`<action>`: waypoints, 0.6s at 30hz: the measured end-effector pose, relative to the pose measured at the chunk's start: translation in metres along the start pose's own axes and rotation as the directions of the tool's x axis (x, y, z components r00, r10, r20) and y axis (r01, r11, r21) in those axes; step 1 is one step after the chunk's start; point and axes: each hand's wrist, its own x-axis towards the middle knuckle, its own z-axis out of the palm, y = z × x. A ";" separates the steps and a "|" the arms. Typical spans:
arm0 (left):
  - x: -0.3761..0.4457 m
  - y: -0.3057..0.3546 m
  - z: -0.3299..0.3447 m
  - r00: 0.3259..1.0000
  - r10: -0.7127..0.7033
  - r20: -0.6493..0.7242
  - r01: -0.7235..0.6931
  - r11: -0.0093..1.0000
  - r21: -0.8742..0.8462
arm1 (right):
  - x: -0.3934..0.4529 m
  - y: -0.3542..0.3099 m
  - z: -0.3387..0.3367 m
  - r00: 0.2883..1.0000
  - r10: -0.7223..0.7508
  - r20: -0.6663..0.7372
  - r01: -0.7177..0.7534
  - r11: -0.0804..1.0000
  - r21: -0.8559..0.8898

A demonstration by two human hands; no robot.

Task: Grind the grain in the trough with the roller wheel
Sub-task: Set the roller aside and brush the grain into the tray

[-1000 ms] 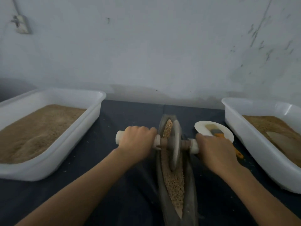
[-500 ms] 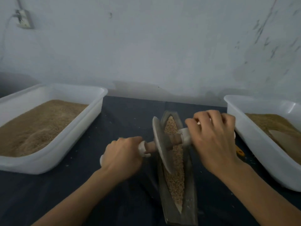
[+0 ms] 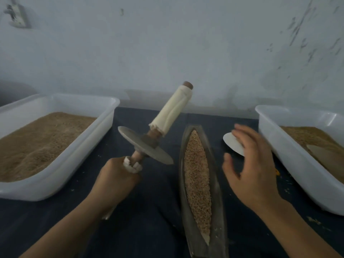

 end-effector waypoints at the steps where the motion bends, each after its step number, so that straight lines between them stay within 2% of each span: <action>1: 0.003 0.000 -0.003 1.000 -0.014 0.024 0.015 1.000 -0.027 | -0.008 0.004 -0.005 0.989 0.148 0.020 -0.149 0.987 0.057; 3: 0.008 -0.001 -0.007 0.995 -0.056 0.082 0.063 0.995 -0.078 | -0.022 0.010 -0.012 0.907 0.402 0.125 -0.419 0.893 0.163; 4: 0.009 -0.002 -0.007 0.990 -0.080 0.116 0.091 0.992 -0.092 | -0.028 0.013 -0.014 0.857 0.480 0.188 -0.511 0.840 0.183; 6: 0.012 -0.003 -0.004 0.979 -0.120 0.167 0.139 0.985 -0.106 | -0.035 0.018 -0.014 0.789 0.549 0.278 -0.603 0.780 0.171; 13: 0.026 -0.008 0.007 0.957 -0.228 0.180 0.248 0.963 -0.100 | -0.037 0.025 -0.009 0.672 0.643 0.367 -0.718 0.687 0.111; 18: 0.033 -0.014 0.007 0.971 -0.223 0.084 0.230 0.970 -0.081 | -0.037 0.023 -0.003 0.659 0.610 0.440 -0.725 0.672 0.154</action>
